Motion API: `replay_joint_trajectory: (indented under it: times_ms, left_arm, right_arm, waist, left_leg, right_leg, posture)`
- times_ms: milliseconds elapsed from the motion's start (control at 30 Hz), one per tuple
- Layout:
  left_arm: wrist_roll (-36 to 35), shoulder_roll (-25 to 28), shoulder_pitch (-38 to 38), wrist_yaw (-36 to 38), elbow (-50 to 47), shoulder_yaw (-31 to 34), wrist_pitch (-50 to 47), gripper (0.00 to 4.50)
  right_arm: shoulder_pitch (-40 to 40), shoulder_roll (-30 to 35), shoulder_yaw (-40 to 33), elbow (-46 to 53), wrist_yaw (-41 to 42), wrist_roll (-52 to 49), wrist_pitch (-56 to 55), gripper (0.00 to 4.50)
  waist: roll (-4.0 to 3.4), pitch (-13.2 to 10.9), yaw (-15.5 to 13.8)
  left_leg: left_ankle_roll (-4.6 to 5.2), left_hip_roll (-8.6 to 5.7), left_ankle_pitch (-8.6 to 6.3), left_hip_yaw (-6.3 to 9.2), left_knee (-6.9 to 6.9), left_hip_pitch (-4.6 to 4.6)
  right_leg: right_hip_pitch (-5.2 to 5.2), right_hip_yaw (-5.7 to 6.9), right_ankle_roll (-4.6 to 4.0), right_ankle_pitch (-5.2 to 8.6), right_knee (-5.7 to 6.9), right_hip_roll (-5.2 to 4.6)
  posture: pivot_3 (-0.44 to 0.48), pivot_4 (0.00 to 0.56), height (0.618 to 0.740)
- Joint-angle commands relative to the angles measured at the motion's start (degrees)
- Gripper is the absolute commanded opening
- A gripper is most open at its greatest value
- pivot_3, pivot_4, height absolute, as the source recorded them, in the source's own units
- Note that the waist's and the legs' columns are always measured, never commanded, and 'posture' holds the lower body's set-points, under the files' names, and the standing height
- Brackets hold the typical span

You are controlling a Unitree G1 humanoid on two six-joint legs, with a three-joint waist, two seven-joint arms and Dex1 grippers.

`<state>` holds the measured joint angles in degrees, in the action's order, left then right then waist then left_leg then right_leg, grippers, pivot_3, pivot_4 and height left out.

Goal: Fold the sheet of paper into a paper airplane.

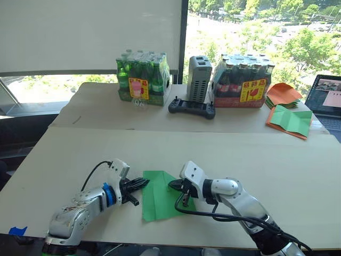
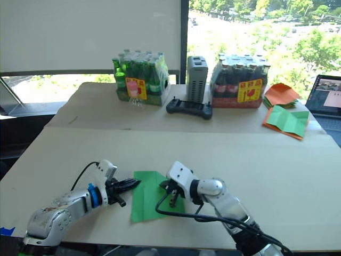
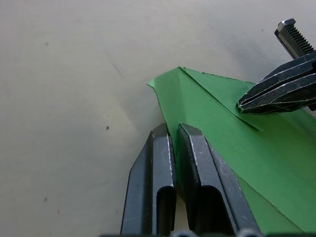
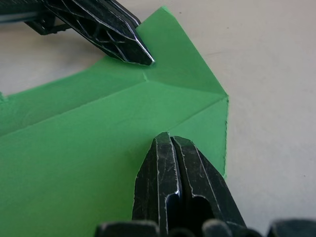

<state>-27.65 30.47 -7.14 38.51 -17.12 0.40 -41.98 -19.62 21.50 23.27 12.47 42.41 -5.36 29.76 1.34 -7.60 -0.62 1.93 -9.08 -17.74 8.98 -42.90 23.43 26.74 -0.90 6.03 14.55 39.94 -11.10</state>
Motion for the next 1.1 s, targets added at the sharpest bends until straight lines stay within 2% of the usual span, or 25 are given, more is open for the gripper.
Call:
replay_joint_trajectory:
  times_ms: [33, 200, 367, 667, 1100]
  left_arm:
    - [2.57, 1.92, -2.71, 2.64, -0.34, -1.77, 4.59, 0.32]
    - [8.53, 6.62, -4.98, 6.96, 1.22, -6.17, 11.4, 0.32]
    - [12.79, 8.93, -5.15, 10.58, 1.24, -10.02, 17.49, 0.32]
    - [13.19, 7.49, -5.35, 11.66, -2.22, -13.25, 16.17, 0.32]
    - [17.49, 9.25, -4.52, 13.24, 0.47, -14.52, 18.76, 0.32]
  right_arm:
    - [-0.99, -0.91, -1.27, 0.39, -0.95, -0.43, 0.75, 0.0]
    - [-1.0, -2.31, -2.37, -0.27, -2.97, -0.57, 1.87, 0.0]
    - [-1.06, -3.6, -3.48, -0.66, -4.94, -0.5, 3.32, 0.0]
    - [-0.82, -3.88, -4.15, -0.43, -6.2, -0.55, 4.25, 0.0]
    - [-6.01, -8.36, -1.51, -4.61, -5.26, -0.25, 1.47, 0.0]
  waist:
    - [0.0, 0.0, 0.04]
    - [0.0, 0.0, 0.27]
    - [-0.01, 0.0, 0.29]
    - [-0.01, -0.01, 0.32]
    - [-0.01, -0.01, 1.33]
  left_leg:
    - [0.0, 0.0, 0.0, 0.0, 0.0, 0.0]
    - [0.0, 0.01, 0.0, 0.0, 0.03, 0.03]
    - [0.0, 0.0, 0.0, 0.01, 0.03, 0.05]
    - [0.01, -0.01, 0.0, 0.01, 0.02, 0.05]
    - [-0.01, -0.01, 0.01, 0.01, 0.03, 0.07]
  right_leg:
    - [0.0, 0.0, 0.0, 0.0, 0.01, 0.0]
    - [0.09, 0.0, 0.0, 0.0, 0.03, 0.01]
    - [0.1, 0.01, 0.0, 0.0, 0.03, 0.01]
    - [0.1, 0.0, 0.0, 0.0, 0.04, 0.01]
    - [0.18, -0.01, 0.0, 0.0, 0.12, 0.01]
  posture:
    - [0.0, 0.15, 0.675]
    - [0.0, 0.15, 0.675]
    - [0.0, 0.15, 0.675]
    - [0.0, 0.15, 0.675]
    - [0.0, 0.15, 0.675]
